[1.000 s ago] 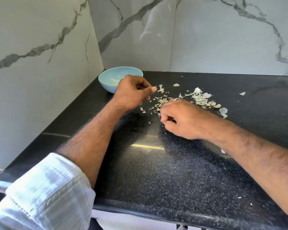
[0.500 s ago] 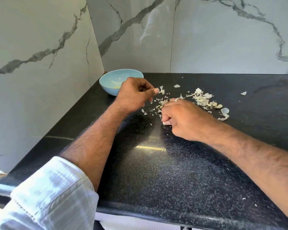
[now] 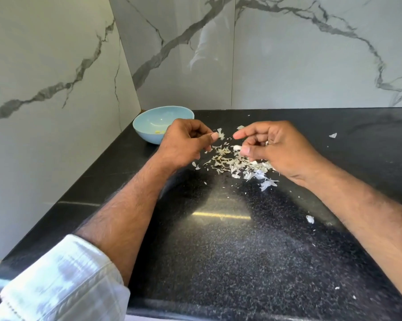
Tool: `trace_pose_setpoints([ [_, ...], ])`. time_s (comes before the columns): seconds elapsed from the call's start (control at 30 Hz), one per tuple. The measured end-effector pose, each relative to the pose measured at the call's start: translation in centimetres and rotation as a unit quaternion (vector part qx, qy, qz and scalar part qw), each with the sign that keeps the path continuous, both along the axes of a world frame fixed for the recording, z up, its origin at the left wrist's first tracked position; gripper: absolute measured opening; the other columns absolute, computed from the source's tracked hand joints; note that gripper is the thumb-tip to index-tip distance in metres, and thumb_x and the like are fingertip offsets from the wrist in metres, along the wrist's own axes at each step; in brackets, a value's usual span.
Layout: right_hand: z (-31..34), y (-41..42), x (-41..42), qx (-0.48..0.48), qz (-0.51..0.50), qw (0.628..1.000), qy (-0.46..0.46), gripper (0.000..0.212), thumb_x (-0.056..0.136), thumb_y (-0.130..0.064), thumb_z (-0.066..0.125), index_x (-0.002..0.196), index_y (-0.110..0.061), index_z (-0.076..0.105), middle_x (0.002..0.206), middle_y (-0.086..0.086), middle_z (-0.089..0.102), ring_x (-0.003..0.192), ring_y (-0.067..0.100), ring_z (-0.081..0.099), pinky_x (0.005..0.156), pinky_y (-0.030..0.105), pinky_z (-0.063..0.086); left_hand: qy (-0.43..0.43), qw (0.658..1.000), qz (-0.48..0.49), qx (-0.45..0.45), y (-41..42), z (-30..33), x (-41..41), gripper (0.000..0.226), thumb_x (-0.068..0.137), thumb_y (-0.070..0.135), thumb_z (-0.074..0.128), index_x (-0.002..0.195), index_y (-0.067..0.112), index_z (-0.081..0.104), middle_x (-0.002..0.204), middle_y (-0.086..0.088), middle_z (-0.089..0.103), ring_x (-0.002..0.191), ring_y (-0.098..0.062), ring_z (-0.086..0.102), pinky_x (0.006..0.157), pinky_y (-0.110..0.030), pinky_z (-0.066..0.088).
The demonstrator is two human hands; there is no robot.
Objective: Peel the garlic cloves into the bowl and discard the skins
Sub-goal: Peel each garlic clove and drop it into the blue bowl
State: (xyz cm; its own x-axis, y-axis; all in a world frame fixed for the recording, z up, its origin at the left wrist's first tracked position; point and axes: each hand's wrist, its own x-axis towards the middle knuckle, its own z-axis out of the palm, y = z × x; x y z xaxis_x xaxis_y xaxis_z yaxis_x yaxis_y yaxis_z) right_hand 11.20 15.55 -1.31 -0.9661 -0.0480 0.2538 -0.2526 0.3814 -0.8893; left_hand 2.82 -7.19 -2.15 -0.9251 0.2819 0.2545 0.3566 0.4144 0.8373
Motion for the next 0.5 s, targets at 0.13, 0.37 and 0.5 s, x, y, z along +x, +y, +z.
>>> trace_pose_setpoints([
  [0.13,-0.5,0.7,-0.8,-0.218,0.035,0.969,-0.111,0.025,0.089,0.008,0.071,0.111,-0.001,0.077,0.086,0.014,0.075,0.080,0.020,0.066,0.072,0.028,0.057,-0.017,0.999,-0.021,0.023,0.1,0.2,0.4,0.016,0.096,0.025,0.081,0.096,0.008,0.079,0.080,-0.009,0.079,0.054,-0.004,0.061,0.057,-0.022,0.051],
  [0.37,-0.6,0.9,-1.3,-0.293,0.047,0.946,-0.128,0.025,0.091,0.010,0.066,0.114,0.002,0.073,0.082,0.011,0.072,0.074,0.017,0.065,0.070,0.029,0.057,-0.023,0.992,-0.100,0.072,0.9,0.5,1.2,0.016,0.091,0.014,0.084,0.099,0.002,0.079,0.080,-0.009,0.077,0.056,-0.010,0.058,0.053,-0.018,0.047],
  [0.5,-0.9,0.4,-1.3,-0.281,0.055,0.950,-0.121,0.021,0.091,0.007,0.068,0.109,-0.001,0.075,0.084,0.012,0.073,0.076,0.016,0.067,0.073,0.030,0.057,-0.018,0.991,-0.109,0.070,1.4,0.3,1.4,0.014,0.091,0.018,0.084,0.097,0.006,0.081,0.081,-0.009,0.078,0.058,-0.015,0.058,0.052,-0.021,0.047],
])
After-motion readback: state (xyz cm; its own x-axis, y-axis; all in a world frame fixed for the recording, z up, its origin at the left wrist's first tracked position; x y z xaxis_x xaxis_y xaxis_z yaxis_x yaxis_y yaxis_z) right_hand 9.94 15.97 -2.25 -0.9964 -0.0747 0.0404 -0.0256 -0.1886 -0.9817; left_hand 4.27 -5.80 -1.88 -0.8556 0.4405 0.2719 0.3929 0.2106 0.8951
